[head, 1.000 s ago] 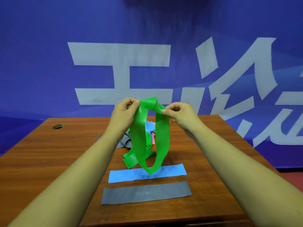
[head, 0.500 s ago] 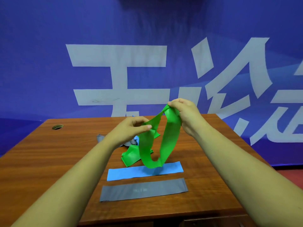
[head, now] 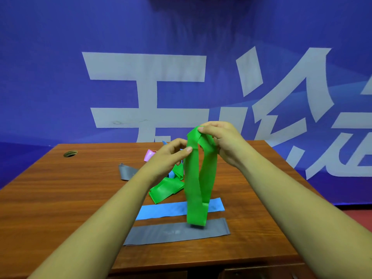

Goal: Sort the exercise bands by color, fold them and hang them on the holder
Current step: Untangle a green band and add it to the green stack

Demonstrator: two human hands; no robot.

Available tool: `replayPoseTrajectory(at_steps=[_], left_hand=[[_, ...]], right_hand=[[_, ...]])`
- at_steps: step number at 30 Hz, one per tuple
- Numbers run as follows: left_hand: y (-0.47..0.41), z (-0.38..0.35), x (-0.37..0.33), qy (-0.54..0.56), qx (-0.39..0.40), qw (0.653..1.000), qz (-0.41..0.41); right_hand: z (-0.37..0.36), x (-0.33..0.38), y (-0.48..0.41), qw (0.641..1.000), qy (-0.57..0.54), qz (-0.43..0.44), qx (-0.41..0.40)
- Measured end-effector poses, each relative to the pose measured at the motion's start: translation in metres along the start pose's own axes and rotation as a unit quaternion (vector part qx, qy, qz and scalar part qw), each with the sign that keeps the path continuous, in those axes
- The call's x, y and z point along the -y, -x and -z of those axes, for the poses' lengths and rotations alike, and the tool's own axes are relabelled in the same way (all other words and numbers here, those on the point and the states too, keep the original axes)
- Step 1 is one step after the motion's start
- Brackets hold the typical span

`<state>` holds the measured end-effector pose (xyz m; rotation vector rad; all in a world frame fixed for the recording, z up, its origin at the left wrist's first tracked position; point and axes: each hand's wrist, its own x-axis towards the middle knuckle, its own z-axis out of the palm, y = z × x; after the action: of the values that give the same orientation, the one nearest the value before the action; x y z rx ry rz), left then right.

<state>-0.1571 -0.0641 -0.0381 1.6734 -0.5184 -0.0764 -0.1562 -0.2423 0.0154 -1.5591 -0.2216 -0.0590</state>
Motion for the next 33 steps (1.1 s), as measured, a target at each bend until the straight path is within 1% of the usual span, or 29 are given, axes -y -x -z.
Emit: replayPoseTrajectory(at_steps=[3, 6, 9, 11, 14, 17, 19, 22, 25, 27, 30, 31, 33], left_hand=[[0.001, 0.003, -0.002, 0.029, -0.024, 0.999, -0.013], [0.003, 0.005, -0.008, 0.074, -0.064, 0.995, -0.034], [0.002, 0.004, -0.012, 0.091, -0.075, 0.992, -0.051], [0.0, 0.003, -0.014, 0.079, -0.083, 0.992, -0.056], [-0.003, -0.001, -0.014, 0.064, -0.084, 0.992, -0.066], [-0.006, -0.002, -0.011, 0.049, -0.085, 0.993, -0.071], [-0.007, -0.002, -0.01, 0.039, -0.085, 0.993, -0.072], [-0.008, -0.004, -0.008, 0.022, -0.101, 0.992, -0.071], [-0.008, -0.005, -0.007, 0.015, -0.135, 0.988, -0.072], [-0.009, -0.006, -0.007, 0.02, -0.151, 0.986, -0.072], [-0.007, -0.006, -0.005, -0.009, -0.165, 0.983, -0.086], [-0.006, -0.007, -0.005, -0.016, -0.158, 0.984, -0.085], [-0.004, -0.009, -0.003, 0.01, -0.102, 0.992, -0.073]], right_hand=[[0.003, -0.004, -0.003, 1.0, 0.015, -0.006, -0.026], [0.01, -0.014, -0.006, 0.993, 0.081, -0.03, -0.078], [0.012, -0.025, -0.001, 0.989, 0.113, -0.066, -0.066], [0.01, -0.028, 0.003, 0.989, 0.13, -0.04, -0.062], [0.006, -0.023, 0.007, 0.984, 0.156, 0.052, -0.072], [0.002, -0.014, 0.011, 0.979, 0.183, 0.086, -0.009], [0.001, -0.011, 0.01, 0.967, 0.236, 0.095, 0.021], [0.0, -0.012, 0.005, 0.943, 0.31, 0.121, 0.015], [-0.002, -0.012, 0.004, 0.914, 0.38, 0.142, 0.023], [-0.004, -0.012, 0.004, 0.91, 0.39, 0.138, 0.024], [0.0, -0.006, 0.0, 0.919, 0.374, 0.126, 0.012], [0.0, -0.003, -0.001, 0.928, 0.352, 0.12, 0.017], [0.0, 0.006, -0.002, 0.953, 0.285, 0.1, 0.034]])
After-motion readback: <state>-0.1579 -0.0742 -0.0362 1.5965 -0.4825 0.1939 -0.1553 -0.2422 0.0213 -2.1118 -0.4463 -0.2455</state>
